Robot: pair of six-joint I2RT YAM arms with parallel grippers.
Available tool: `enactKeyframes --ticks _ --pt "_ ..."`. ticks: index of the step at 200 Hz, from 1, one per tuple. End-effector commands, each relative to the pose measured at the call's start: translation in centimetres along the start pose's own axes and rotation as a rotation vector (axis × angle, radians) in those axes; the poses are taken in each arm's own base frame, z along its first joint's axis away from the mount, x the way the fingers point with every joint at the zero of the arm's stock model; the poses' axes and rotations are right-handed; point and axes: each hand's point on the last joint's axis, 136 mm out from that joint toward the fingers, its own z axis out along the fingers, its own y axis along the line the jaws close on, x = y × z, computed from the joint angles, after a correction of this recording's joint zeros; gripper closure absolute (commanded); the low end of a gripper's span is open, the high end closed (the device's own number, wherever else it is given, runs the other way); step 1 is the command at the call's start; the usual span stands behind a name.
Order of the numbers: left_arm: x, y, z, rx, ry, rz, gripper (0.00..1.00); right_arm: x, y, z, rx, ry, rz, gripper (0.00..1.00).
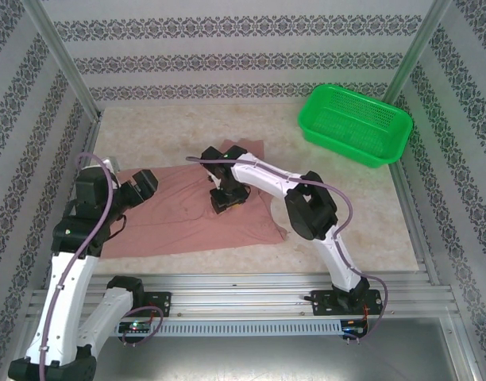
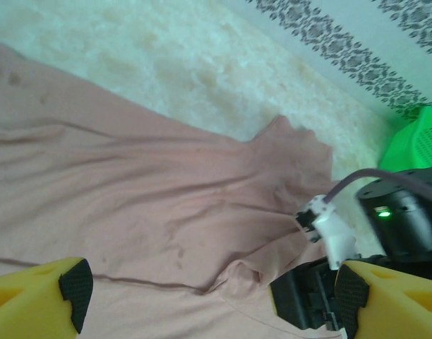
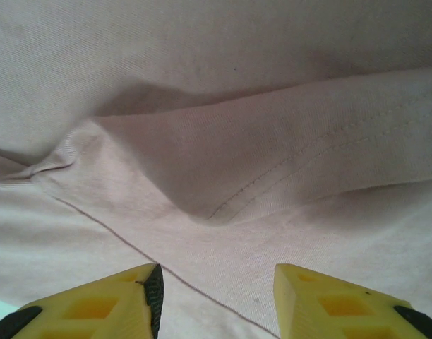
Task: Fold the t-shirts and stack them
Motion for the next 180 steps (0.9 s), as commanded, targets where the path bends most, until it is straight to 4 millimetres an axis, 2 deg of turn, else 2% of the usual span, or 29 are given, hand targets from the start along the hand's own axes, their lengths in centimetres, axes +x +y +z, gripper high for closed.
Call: enactKeyframes --ticks 1,30,67,83,108,142,180 --pt "-0.8 -0.5 -2.0 0.005 -0.029 0.068 0.07 0.1 -0.1 0.7 0.051 0.026 -0.067 0.53" --pt "-2.1 -1.5 -3.7 0.032 -0.075 0.083 0.05 -1.0 0.4 0.9 0.063 0.005 -0.088 0.53" --pt "-2.1 -1.1 -4.2 0.003 -0.07 0.088 0.05 -1.6 -1.0 1.7 0.176 0.022 -0.119 0.57" --pt "-2.0 -0.9 -4.3 -0.004 -0.07 0.088 0.05 -1.9 -1.7 1.5 0.226 0.015 -0.132 0.62" --pt "-1.9 -0.7 -4.2 -0.008 -0.072 0.087 0.05 -2.0 -1.9 1.5 0.239 0.021 -0.155 0.7" --pt "-2.1 -0.7 -4.5 -0.01 -0.085 0.099 0.05 -2.8 -2.2 1.0 0.277 -0.002 -0.181 0.93" --pt "-2.4 -2.8 -4.6 0.092 -0.083 0.146 0.04 -5.1 -2.4 -0.7 0.342 -0.079 -0.273 0.97"
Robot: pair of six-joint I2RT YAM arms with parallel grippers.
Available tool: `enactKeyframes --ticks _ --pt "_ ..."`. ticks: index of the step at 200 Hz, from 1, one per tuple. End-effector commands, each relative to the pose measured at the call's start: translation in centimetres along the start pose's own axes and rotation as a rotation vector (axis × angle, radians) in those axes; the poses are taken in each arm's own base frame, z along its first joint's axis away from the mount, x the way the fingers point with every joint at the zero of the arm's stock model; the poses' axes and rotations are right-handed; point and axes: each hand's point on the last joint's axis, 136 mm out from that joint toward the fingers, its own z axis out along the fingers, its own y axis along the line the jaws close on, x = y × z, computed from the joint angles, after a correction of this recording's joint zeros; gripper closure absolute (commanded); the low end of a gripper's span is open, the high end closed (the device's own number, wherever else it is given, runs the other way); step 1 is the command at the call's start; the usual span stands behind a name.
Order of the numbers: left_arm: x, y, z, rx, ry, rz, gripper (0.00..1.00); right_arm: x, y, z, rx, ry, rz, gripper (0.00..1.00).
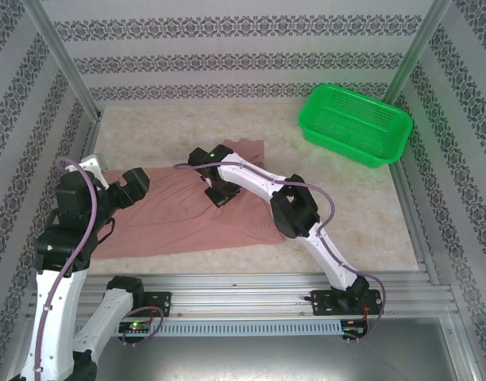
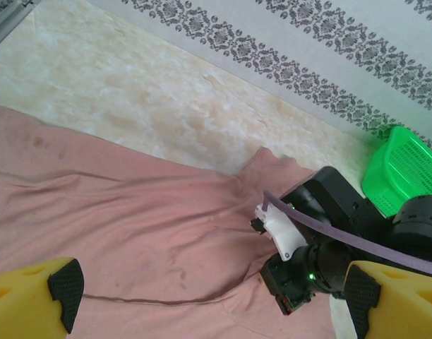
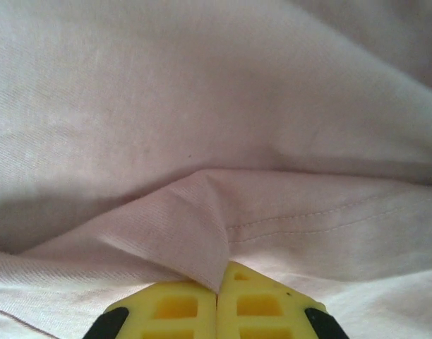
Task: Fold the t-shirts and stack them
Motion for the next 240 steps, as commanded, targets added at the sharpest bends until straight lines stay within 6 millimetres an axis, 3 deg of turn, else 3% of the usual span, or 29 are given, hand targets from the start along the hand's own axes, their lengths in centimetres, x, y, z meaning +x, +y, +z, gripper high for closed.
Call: enactKeyframes --ticks 1,27,108,124,148,164,176,194,221,240 --pt "-0.3 -1.7 -0.5 0.082 -0.005 0.065 0.04 -1.3 -0.9 -1.2 0.097 -0.047 -0.091 0.97" --pt "-0.1 -2.8 -0.7 0.141 0.012 0.099 0.04 -2.5 -1.8 -1.7 0.165 -0.083 -0.176 0.96" --pt "1.9 -2.8 0.2 0.177 0.081 0.077 0.04 -4.9 -2.4 0.1 0.231 -0.134 -0.263 0.81" --pt "3.2 -2.0 0.4 0.154 0.109 0.047 0.04 -5.9 -2.4 0.0 0.243 -0.167 -0.264 0.75" --pt "5.1 1.5 0.3 -0.005 0.132 -0.01 0.03 -7.5 -2.5 -0.6 0.259 -0.227 -0.23 0.73" --pt "6.2 3.8 0.2 -0.111 0.142 -0.042 0.03 -8.9 -2.6 -2.0 0.257 -0.289 -0.18 0.7" --pt "7.0 5.2 0.4 -0.172 0.155 -0.057 0.03 -9.8 -2.8 -3.4 0.23 -0.34 -0.124 0.62" --pt "8.3 7.5 0.4 -0.284 0.168 -0.086 0.03 -10.3 -3.5 -6.0 0.123 -0.396 0.0 0.57" --pt "9.9 8.7 1.0 -0.316 0.188 -0.107 0.03 -8.2 -5.3 -8.7 -0.112 -0.356 0.23 0.56" --pt "10.1 8.7 1.7 -0.309 0.182 -0.129 0.03 -5.7 -5.2 -9.8 -0.304 -0.325 0.307 0.54"
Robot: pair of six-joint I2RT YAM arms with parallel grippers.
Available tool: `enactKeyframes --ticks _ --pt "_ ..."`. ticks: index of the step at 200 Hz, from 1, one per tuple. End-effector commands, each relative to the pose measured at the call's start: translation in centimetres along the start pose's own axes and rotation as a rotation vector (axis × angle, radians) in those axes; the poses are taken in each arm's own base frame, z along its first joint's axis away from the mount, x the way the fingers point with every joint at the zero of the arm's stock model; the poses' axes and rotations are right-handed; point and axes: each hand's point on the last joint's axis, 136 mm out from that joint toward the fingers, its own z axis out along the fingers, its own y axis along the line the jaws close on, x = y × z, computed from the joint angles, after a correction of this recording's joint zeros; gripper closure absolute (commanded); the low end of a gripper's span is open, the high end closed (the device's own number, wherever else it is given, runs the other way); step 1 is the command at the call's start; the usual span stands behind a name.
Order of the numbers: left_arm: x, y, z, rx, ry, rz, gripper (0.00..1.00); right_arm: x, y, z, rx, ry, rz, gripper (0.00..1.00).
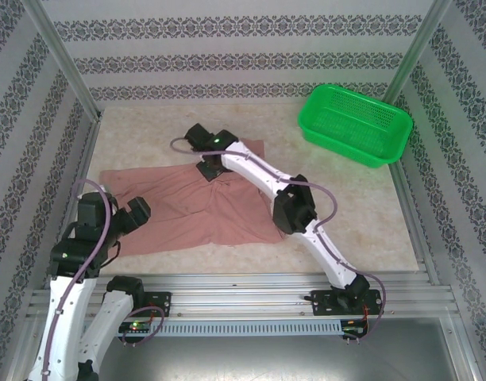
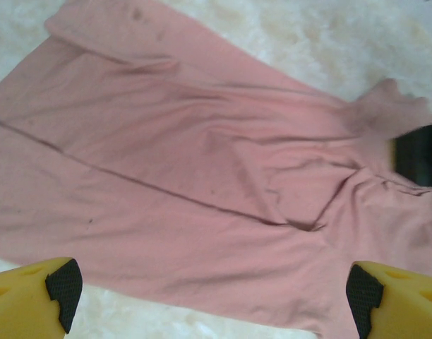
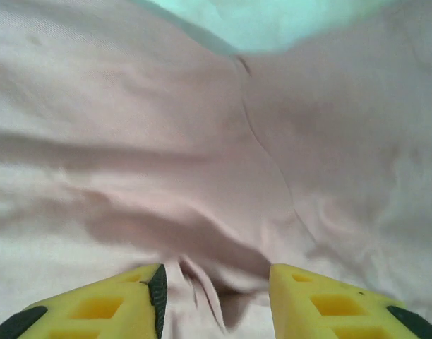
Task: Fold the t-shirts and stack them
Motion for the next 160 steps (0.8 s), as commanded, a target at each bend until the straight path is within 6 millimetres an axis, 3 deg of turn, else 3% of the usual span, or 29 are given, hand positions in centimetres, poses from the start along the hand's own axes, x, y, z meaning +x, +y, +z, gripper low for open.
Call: enactKeyframes --ticks 1,19,35,51,79,113,160 --pt "0.6 0.9 0.5 -0.04 -0.002 -0.041 0.03 0.8 -1.1 -5.5 -0.227 -0.002 0.244 0.53" --pt "0.4 0.9 1.6 -0.061 0.012 -0.075 0.02 2.8 -2.7 -6.2 -0.314 -0.037 0.364 0.43" --pt "-0.2 -0.4 2.8 -0.033 0.027 -0.072 0.02 4.1 -6.0 -5.8 -0.346 -0.086 0.526 0.33" --pt "-1.8 -1.2 4.0 -0.038 0.029 -0.052 0.0 4.3 -9.1 -5.2 -0.382 -0.117 0.612 0.32" --pt "-4.4 -1.4 7.5 -0.045 0.135 -0.105 0.0 2.5 -12.7 -3.4 -0.355 -0.107 0.606 0.32" --pt "-8.8 1.2 11.3 -0.082 0.116 -0.183 0.02 -0.3 -17.3 -0.1 -0.287 -0.103 0.668 0.36" --pt "-14.3 2.9 15.0 -0.028 0.1 -0.21 0.08 -2.5 -20.7 4.8 -0.209 -0.088 0.677 0.41"
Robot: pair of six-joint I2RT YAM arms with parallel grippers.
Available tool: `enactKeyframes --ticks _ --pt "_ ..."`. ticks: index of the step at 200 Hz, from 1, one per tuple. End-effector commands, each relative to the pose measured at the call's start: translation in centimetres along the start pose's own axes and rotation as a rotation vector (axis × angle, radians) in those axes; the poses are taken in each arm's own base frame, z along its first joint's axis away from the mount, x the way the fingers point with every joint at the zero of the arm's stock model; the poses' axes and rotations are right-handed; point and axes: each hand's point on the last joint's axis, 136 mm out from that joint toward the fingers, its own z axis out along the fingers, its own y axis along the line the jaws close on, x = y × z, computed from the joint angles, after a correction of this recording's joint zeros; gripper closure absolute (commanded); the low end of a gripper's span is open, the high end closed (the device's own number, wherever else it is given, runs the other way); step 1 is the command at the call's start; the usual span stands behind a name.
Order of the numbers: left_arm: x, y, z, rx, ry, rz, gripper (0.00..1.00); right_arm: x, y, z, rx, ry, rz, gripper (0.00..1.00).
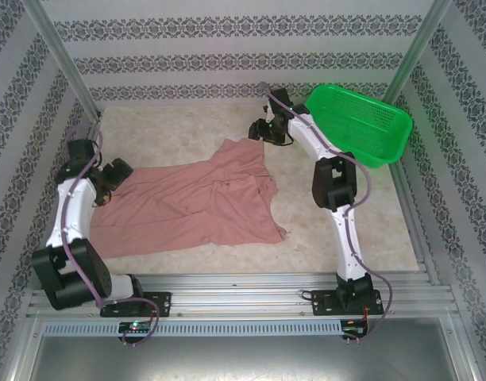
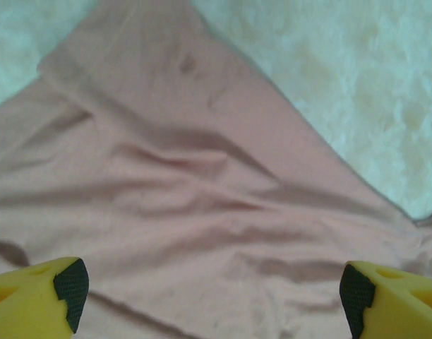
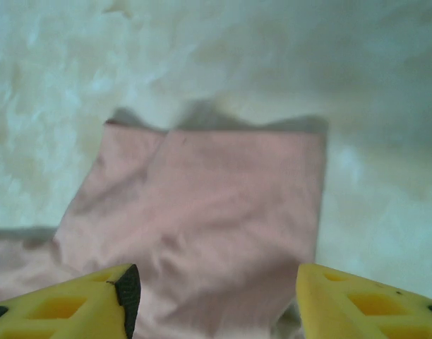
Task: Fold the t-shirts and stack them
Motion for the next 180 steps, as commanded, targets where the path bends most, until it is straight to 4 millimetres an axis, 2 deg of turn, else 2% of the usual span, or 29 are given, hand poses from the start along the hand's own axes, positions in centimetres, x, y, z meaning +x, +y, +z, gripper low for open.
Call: enactKeyframes --ticks 1,34,53,78,102,120,141,149,180 --pt "-4.0 -1.9 0.0 0.1 -0.071 0.071 0.08 -0.3 -1.7 1.0 0.063 0.025 0.007 0.41" --pt "-7.0 -0.6 2.2 0.1 -0.055 0.056 0.08 -0.8 -2.8 3.6 0.085 0.006 0.008 0.43" --pt "-8.5 0.2 3.2 0.105 -0.059 0.039 0.08 -0.2 -3.3 4.7 0.12 0.012 -0.003 0.43" --pt "-9.9 1.0 4.6 0.122 -0.052 0.026 0.08 0.8 -2.9 6.1 0.132 0.032 -0.037 0.44" --pt "-10.8 2.0 6.0 0.134 -0.038 0.002 0.08 2.0 -3.3 7.1 0.185 0.054 -0.046 0.49" --pt "-11.4 2.9 6.9 0.143 -0.017 -0.029 0.09 2.1 -3.2 7.4 0.192 0.052 -0.058 0.59" --pt "-12.1 3.6 7.4 0.146 -0.005 -0.035 0.09 1.7 -3.2 7.4 0.186 0.034 -0.024 0.85" --pt "-12.3 3.3 7.6 0.162 0.008 -0.026 0.09 1.6 -3.3 7.3 0.195 0.029 -0.014 0.92" --pt "-11.9 4.3 9.6 0.121 0.105 -0.033 0.11 1.1 -3.9 6.2 0.244 0.0 -0.013 0.95"
